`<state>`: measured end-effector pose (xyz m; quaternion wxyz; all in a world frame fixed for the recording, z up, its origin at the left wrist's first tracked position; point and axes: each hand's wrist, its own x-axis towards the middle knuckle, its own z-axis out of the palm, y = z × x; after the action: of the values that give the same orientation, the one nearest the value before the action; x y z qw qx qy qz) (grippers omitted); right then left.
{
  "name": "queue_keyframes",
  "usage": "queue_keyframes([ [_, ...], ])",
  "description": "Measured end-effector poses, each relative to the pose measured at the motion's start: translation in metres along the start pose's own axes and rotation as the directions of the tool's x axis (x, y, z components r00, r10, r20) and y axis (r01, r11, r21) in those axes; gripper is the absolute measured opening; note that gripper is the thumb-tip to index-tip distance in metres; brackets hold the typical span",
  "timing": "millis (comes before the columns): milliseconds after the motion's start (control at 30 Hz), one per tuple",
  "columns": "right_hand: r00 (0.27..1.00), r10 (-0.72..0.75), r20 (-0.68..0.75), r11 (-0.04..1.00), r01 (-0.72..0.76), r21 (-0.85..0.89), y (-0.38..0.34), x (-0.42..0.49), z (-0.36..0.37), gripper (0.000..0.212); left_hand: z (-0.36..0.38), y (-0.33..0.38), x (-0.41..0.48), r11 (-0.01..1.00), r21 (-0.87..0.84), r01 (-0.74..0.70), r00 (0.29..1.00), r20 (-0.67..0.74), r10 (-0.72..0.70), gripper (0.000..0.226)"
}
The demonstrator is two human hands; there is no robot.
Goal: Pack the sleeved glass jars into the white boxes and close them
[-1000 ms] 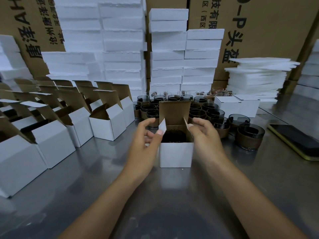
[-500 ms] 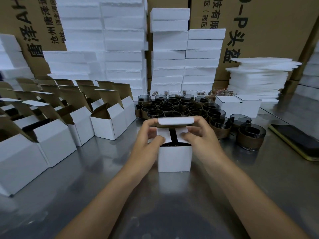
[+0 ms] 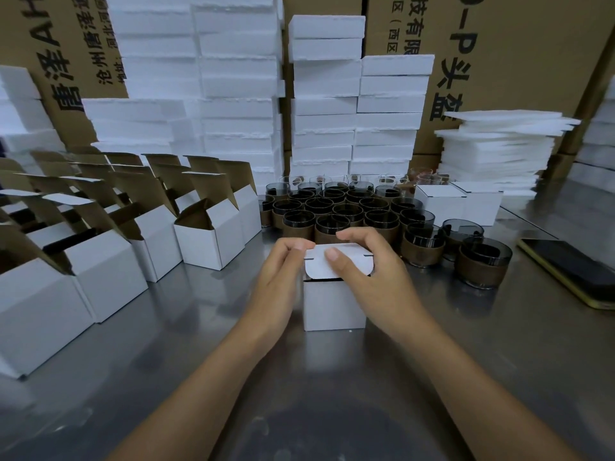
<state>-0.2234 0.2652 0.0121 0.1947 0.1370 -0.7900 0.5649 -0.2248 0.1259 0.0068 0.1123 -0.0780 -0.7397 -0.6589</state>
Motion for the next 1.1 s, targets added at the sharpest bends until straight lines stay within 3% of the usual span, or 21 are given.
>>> queue_keyframes([
  [133, 0.998, -0.044, -0.036, 0.999, 0.043, -0.027, 0.002, 0.0, 0.0, 0.017, -0.001, -0.001, 0.001, 1.0, -0.015, 0.023, 0.999, 0.026, -0.023, 0.03],
  [267, 0.993, -0.102, -0.051, 0.992, 0.098, -0.078, 0.004, 0.0, 0.001, 0.017, -0.001, -0.002, 0.001, 0.996, -0.072, -0.05, 0.996, 0.064, 0.055, 0.04],
  [400, 0.991, -0.132, -0.013, 0.987, 0.13, -0.095, 0.004, -0.001, 0.0, 0.02, -0.002, -0.006, 0.004, 0.994, -0.087, -0.067, 0.996, 0.05, 0.071, 0.008],
  [533, 0.996, -0.09, 0.016, 0.996, 0.091, -0.021, 0.005, 0.0, 0.001, 0.008, -0.004, -0.007, 0.005, 0.993, -0.109, -0.038, 0.997, 0.056, 0.044, 0.017],
  [667, 0.995, -0.072, -0.076, 0.997, 0.075, 0.036, 0.007, 0.003, -0.001, 0.032, -0.003, -0.007, 0.008, 0.994, -0.104, -0.039, 0.997, 0.061, 0.045, 0.024],
  [900, 0.994, -0.035, -0.1, 0.998, 0.039, 0.039, 0.009, 0.005, -0.001, 0.022, -0.001, -0.008, 0.01, 0.998, -0.051, -0.043, 0.997, 0.066, 0.047, 0.03],
  [1000, 0.981, -0.132, -0.141, 0.987, 0.116, -0.114, 0.008, -0.002, 0.0, 0.017, -0.001, -0.01, 0.009, 0.996, -0.073, -0.05, 0.998, 0.041, 0.053, 0.031],
  [1100, 0.978, -0.202, -0.053, 0.933, 0.176, -0.313, 0.007, -0.011, 0.006, 0.028, -0.004, -0.013, 0.009, 0.986, -0.163, -0.026, 0.998, 0.047, 0.034, 0.036],
])
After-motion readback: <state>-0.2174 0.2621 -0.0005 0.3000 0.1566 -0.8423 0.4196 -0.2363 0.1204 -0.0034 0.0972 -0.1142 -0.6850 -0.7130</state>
